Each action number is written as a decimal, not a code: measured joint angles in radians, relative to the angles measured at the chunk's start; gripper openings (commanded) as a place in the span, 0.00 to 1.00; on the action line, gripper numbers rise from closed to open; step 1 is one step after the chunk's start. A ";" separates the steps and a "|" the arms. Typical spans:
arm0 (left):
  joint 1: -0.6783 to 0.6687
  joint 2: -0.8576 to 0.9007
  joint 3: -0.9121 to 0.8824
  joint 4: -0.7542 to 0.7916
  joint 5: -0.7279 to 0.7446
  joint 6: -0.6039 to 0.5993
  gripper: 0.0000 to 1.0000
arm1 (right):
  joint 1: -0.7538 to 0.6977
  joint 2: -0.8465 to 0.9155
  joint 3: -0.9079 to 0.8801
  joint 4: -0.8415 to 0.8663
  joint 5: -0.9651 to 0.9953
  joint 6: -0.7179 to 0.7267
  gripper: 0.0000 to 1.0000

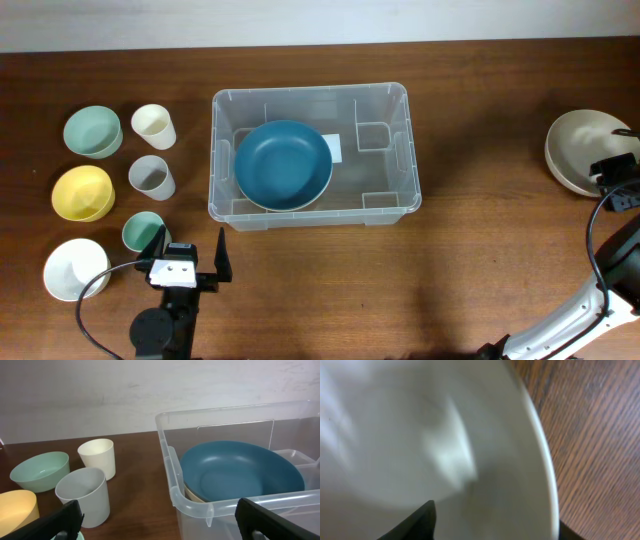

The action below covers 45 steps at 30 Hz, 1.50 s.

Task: Pack container
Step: 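Close the right gripper on the cream bowl rim, then lift the cream bowl and carry it over the bin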

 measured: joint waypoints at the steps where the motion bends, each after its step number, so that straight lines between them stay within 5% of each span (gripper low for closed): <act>1: 0.000 0.000 0.000 0.000 0.000 0.000 1.00 | 0.000 0.000 0.000 0.000 0.000 0.001 0.50; 6: 0.000 0.000 0.000 0.000 0.000 0.000 0.99 | 0.000 0.000 0.000 0.005 0.000 0.004 0.41; 15: 0.000 0.000 0.000 0.000 0.000 0.000 0.99 | 0.000 0.000 0.000 0.007 0.000 0.019 0.04; 25: 0.000 0.000 0.000 0.000 0.000 0.000 0.99 | -0.002 0.002 0.004 0.076 -0.152 -0.016 0.04; 38: 0.000 0.000 0.000 0.000 0.000 0.000 0.99 | 0.017 -0.001 0.245 0.065 -0.859 -0.153 0.04; 45: 0.000 0.000 0.000 0.000 0.000 0.000 0.99 | 0.241 -0.155 0.329 -0.033 -0.927 -0.166 0.04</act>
